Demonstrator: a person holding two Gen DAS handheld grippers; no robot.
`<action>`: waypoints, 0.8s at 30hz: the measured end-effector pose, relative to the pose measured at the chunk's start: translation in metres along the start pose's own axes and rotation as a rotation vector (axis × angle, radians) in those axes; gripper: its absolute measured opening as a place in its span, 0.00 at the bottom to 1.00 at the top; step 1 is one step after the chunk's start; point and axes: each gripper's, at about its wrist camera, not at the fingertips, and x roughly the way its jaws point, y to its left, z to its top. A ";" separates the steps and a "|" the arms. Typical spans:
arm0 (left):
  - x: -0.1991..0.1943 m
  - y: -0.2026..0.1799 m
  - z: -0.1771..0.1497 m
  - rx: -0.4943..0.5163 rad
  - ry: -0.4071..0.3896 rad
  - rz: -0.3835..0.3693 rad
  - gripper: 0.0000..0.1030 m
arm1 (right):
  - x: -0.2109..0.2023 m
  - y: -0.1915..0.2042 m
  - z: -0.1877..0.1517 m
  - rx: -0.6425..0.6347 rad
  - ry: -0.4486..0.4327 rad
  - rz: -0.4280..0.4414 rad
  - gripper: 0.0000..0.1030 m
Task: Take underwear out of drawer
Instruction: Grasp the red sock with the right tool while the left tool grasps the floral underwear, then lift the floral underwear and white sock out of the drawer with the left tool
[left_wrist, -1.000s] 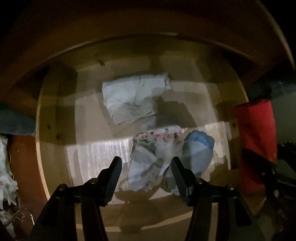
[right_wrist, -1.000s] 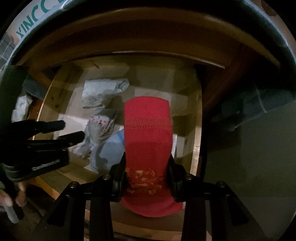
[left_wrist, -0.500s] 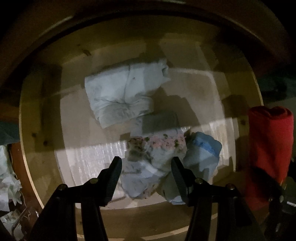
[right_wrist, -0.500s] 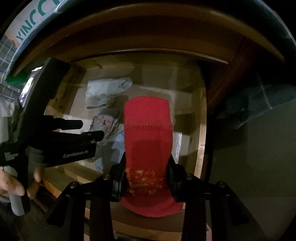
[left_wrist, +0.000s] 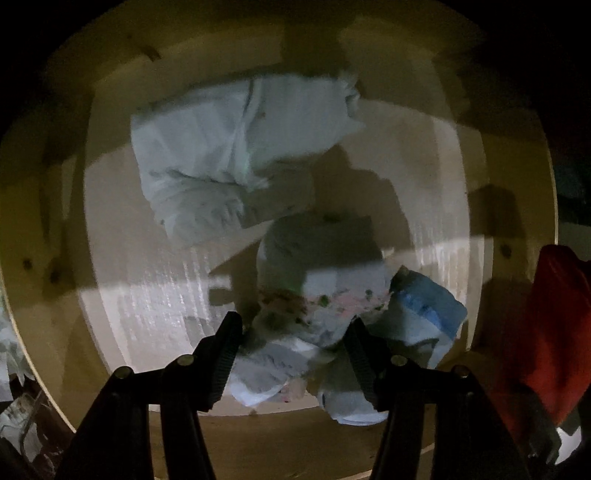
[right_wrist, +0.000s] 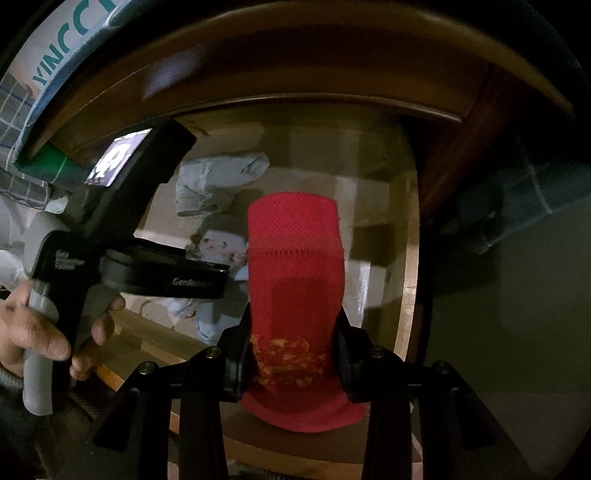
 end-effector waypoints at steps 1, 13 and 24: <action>0.002 0.001 0.001 -0.008 0.009 -0.010 0.57 | 0.000 0.000 0.000 -0.001 0.000 -0.001 0.34; -0.010 0.022 -0.021 -0.054 -0.024 -0.065 0.24 | 0.001 0.001 0.000 -0.010 0.007 -0.018 0.34; -0.045 0.022 -0.071 -0.024 -0.156 -0.017 0.21 | 0.003 0.005 0.001 -0.025 0.008 -0.051 0.34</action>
